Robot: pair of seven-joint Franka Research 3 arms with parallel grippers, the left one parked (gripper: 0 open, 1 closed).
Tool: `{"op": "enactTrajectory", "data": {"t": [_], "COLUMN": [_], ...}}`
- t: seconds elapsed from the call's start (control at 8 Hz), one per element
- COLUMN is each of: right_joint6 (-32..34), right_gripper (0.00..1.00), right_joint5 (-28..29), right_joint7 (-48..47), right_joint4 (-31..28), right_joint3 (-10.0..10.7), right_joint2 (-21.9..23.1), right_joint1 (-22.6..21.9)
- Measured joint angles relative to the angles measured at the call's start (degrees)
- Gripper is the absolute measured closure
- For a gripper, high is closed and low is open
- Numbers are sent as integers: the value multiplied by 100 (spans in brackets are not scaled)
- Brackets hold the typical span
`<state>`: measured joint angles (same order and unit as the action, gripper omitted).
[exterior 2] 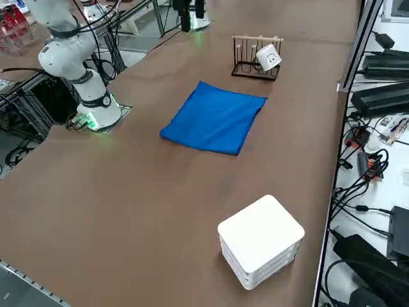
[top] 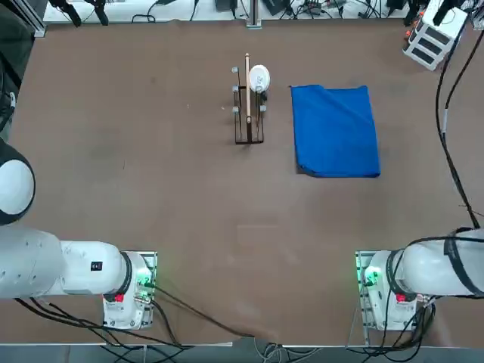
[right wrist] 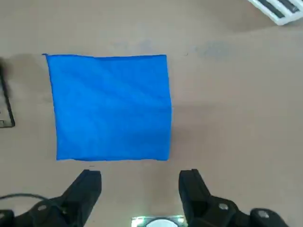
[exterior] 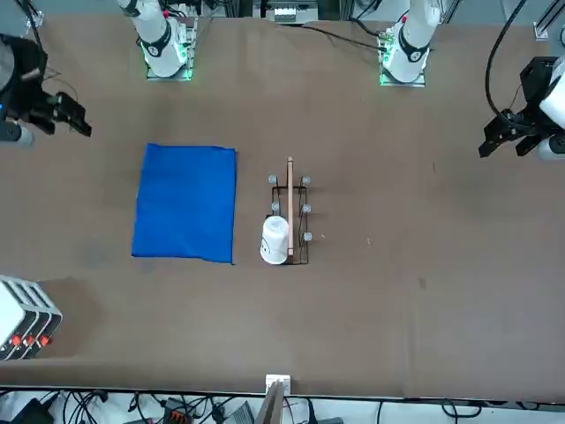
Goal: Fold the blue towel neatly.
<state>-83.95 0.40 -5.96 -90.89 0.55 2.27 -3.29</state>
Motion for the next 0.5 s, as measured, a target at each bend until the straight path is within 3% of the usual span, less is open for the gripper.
{"op": "enactTrajectory", "data": {"t": [0.5], "right_joint6": [-127], "right_gripper": [0], "right_joint5": [101], "right_joint7": [9], "right_joint4": [-276], "right_joint3": [113], "right_joint2": [273], "right_joint1": [198]}}
